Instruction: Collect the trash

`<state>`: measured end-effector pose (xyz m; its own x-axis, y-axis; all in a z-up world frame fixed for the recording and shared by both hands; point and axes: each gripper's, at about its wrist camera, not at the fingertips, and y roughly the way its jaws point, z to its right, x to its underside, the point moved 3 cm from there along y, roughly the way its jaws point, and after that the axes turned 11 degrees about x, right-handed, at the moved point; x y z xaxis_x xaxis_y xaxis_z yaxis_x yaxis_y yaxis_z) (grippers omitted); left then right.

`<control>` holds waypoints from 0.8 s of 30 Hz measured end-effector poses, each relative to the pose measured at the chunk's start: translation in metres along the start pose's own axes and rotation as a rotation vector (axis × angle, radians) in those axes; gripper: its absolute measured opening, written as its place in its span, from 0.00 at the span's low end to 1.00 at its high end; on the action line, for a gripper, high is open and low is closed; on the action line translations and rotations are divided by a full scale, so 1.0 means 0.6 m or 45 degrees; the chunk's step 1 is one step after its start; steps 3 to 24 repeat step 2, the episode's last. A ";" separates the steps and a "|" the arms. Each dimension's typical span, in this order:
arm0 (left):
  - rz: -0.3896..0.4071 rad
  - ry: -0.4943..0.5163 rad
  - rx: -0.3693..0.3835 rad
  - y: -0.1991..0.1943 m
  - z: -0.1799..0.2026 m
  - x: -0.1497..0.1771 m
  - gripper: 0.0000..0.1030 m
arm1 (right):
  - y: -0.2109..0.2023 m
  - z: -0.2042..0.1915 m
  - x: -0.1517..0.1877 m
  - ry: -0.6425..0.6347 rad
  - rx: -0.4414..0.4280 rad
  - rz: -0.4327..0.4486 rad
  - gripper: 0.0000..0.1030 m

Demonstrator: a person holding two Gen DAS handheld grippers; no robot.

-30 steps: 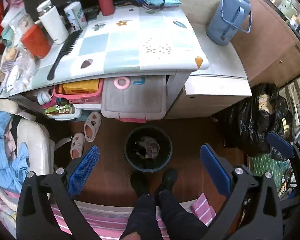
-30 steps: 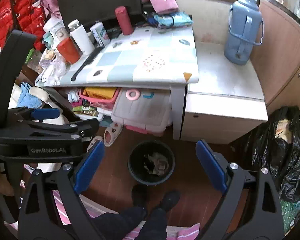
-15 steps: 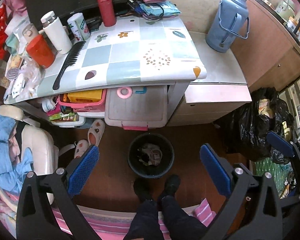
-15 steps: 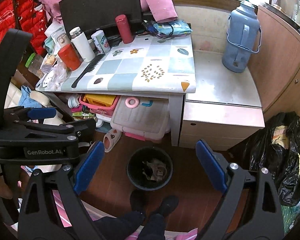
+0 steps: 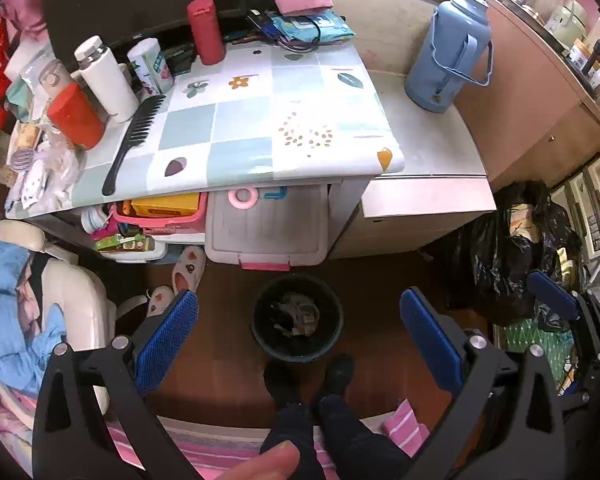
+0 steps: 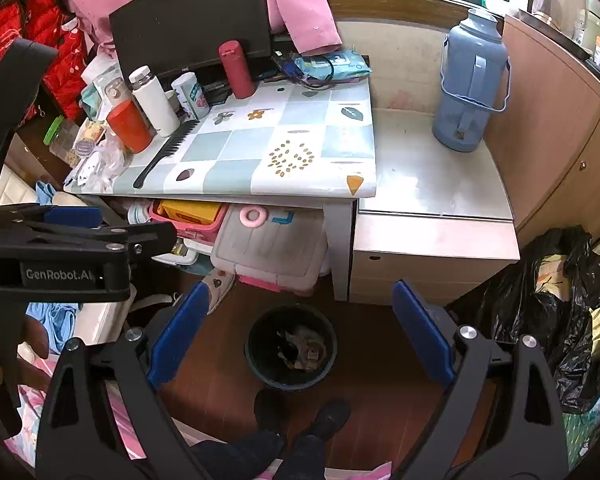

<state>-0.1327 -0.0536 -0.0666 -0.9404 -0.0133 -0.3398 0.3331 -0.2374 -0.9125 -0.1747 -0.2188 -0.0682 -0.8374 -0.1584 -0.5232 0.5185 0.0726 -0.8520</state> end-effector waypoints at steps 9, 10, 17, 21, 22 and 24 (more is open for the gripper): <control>0.001 -0.011 -0.003 0.000 -0.003 0.000 0.96 | 0.001 0.000 -0.001 -0.001 -0.001 -0.001 0.89; 0.001 -0.011 -0.003 0.000 -0.003 0.000 0.96 | 0.001 0.000 -0.001 -0.001 -0.001 -0.001 0.89; 0.001 -0.011 -0.003 0.000 -0.003 0.000 0.96 | 0.001 0.000 -0.001 -0.001 -0.001 -0.001 0.89; 0.001 -0.011 -0.003 0.000 -0.003 0.000 0.96 | 0.001 0.000 -0.001 -0.001 -0.001 -0.001 0.89; 0.001 -0.011 -0.003 0.000 -0.003 0.000 0.96 | 0.001 0.000 -0.001 -0.001 -0.001 -0.001 0.89; 0.001 -0.011 -0.003 0.000 -0.003 0.000 0.96 | 0.001 0.000 -0.001 -0.001 -0.001 -0.001 0.89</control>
